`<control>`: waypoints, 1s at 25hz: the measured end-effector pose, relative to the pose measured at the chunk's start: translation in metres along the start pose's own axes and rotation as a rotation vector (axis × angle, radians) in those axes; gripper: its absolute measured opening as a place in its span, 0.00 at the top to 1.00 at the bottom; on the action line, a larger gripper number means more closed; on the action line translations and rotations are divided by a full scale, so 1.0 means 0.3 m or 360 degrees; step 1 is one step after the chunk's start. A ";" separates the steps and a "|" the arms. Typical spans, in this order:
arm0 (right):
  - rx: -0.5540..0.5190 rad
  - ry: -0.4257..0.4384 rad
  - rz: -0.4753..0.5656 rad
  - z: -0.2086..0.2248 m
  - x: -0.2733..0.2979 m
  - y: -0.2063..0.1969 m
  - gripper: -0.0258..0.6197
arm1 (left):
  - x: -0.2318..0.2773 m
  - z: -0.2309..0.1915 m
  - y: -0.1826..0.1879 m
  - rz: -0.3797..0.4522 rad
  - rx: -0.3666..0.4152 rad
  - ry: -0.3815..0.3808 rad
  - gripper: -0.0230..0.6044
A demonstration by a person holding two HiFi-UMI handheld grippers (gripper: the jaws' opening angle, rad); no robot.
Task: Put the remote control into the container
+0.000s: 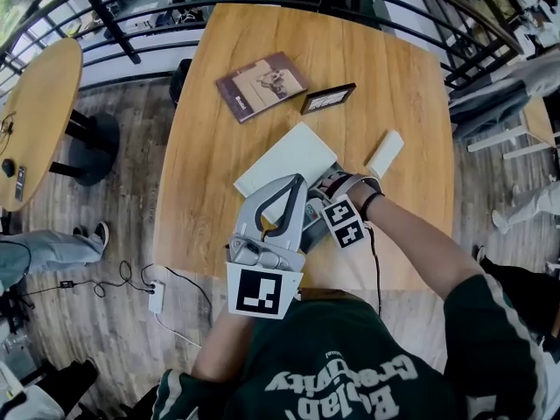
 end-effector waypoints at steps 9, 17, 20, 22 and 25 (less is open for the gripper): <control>0.0049 -0.0081 0.0043 -0.002 -0.054 0.028 0.48 | 0.019 0.022 0.061 0.0065 0.0060 -0.0065 0.96; 0.0117 -0.0177 0.0116 -0.011 -0.119 0.040 0.48 | 0.041 0.059 0.103 0.0127 0.0105 -0.0094 0.96; 0.0156 -0.0238 0.0173 0.001 -0.170 0.052 0.48 | 0.043 0.063 0.117 0.0136 0.0107 -0.0102 0.96; 0.0209 -0.0305 0.0260 0.008 -0.220 0.066 0.48 | 0.044 0.066 0.123 0.0142 0.0066 -0.0094 0.96; 0.0266 -0.0386 0.0314 0.013 -0.287 0.071 0.48 | 0.047 0.074 0.129 0.0146 0.0021 -0.0081 0.96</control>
Point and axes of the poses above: the fingertips, and each gripper's own axes: x forward along the fingers, z to its right, y out of its top, the point moved 8 cm from there along -x, backward along the fingers, and after that the axes turned 6 degrees about z, right-handed, at the moved point
